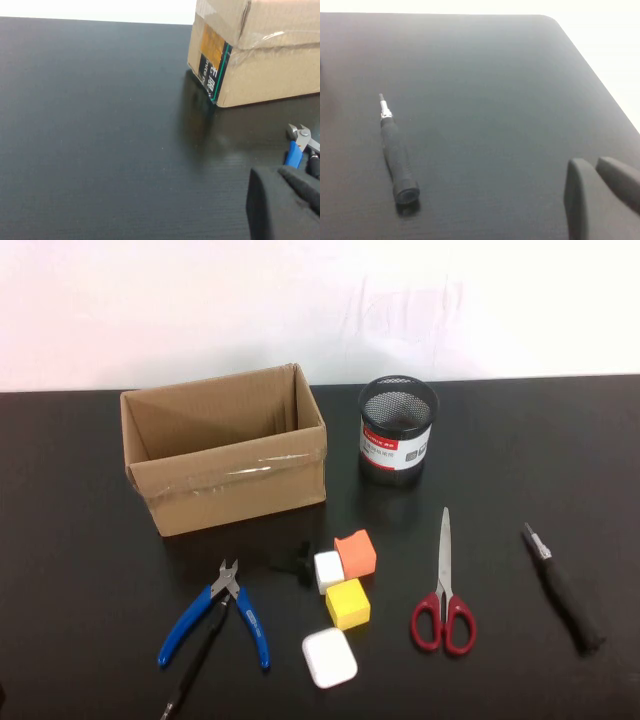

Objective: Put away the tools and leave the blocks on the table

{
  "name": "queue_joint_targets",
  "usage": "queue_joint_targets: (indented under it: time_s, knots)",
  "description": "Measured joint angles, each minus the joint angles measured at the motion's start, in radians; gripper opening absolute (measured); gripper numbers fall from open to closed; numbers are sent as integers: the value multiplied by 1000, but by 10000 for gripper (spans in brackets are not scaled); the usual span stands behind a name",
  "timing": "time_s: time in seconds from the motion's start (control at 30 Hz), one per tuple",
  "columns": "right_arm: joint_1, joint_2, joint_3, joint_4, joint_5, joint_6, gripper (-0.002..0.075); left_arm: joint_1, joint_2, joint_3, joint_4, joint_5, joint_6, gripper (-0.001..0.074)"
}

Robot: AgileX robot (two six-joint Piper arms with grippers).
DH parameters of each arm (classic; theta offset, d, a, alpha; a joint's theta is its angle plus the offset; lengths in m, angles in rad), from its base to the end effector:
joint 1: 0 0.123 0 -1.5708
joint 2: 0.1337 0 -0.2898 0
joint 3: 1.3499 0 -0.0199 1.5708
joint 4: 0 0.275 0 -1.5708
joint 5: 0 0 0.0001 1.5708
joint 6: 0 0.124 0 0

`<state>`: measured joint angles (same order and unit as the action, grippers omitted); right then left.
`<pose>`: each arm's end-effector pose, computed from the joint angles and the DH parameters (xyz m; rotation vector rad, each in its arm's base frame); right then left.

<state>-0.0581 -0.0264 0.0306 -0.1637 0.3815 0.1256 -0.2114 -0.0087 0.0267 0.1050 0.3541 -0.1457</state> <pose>0.1021 -0.0135 0.1607 0.0715 1.8643 -0.1151 0.1030 -0.0175 0.1633 0.1270 1.8519 -0.1461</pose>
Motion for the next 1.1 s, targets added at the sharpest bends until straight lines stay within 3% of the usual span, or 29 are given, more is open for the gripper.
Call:
queue_joint_targets:
  time_s: [1.1]
  knots:
    - [0,0,0,0,-58,-9,-8,0,0,0,0,0,0,-6]
